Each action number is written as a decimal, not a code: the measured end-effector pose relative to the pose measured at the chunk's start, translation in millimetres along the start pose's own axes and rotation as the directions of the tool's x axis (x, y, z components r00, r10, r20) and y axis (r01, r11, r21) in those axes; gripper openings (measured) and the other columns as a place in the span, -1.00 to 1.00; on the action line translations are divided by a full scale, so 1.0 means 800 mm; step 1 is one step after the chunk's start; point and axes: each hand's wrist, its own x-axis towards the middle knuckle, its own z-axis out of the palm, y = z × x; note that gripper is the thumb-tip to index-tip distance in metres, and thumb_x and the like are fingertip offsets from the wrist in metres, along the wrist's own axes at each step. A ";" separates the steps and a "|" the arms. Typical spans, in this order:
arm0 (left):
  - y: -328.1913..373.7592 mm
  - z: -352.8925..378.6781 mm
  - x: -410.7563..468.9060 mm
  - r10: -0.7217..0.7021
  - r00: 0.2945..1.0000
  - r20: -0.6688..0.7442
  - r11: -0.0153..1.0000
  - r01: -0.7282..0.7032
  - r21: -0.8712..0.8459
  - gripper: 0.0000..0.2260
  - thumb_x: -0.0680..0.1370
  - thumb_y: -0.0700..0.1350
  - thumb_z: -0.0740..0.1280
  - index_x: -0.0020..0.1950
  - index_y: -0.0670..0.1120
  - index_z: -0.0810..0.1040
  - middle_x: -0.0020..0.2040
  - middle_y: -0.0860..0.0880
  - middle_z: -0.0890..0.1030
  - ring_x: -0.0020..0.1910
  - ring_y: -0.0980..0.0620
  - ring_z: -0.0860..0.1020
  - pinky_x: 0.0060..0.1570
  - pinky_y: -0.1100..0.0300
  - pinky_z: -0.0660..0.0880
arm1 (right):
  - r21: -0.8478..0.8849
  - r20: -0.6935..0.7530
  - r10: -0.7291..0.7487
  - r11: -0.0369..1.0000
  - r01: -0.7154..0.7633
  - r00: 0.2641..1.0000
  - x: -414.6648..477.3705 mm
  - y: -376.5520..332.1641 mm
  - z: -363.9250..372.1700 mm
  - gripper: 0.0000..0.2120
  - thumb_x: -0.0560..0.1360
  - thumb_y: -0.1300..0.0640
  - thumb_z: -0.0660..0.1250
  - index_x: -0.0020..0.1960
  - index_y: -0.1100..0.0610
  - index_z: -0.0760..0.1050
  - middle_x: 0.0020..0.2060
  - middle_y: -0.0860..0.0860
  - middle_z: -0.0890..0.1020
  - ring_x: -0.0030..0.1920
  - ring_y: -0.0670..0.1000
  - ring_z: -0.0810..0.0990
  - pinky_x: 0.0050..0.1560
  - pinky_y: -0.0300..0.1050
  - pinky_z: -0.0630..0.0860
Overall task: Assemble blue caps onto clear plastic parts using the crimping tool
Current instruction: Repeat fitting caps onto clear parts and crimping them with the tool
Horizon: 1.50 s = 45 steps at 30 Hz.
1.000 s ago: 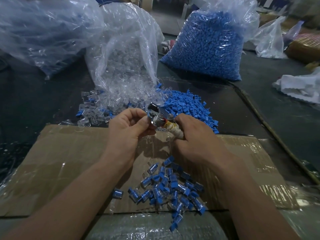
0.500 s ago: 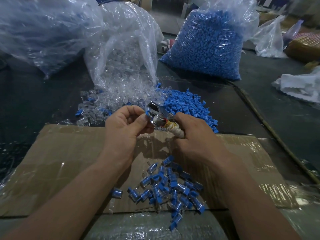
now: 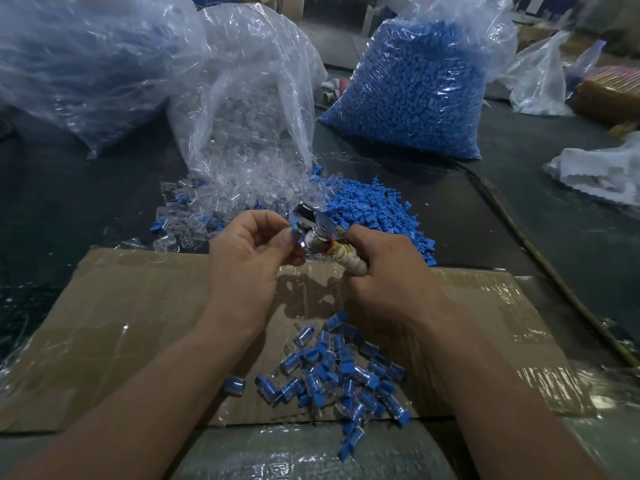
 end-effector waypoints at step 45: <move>-0.007 -0.031 0.027 0.023 0.996 0.090 0.842 -0.067 0.536 -0.90 0.42 -0.22 0.42 -0.19 -0.02 0.62 -0.33 0.04 0.60 -0.41 0.21 0.52 -0.38 0.41 0.46 | -0.119 0.388 0.085 0.992 -0.041 0.918 0.000 0.027 -0.021 -0.51 0.27 -0.26 0.40 0.12 -0.11 0.41 -0.13 -0.28 0.38 -0.10 -0.24 0.38 -0.15 -0.30 0.32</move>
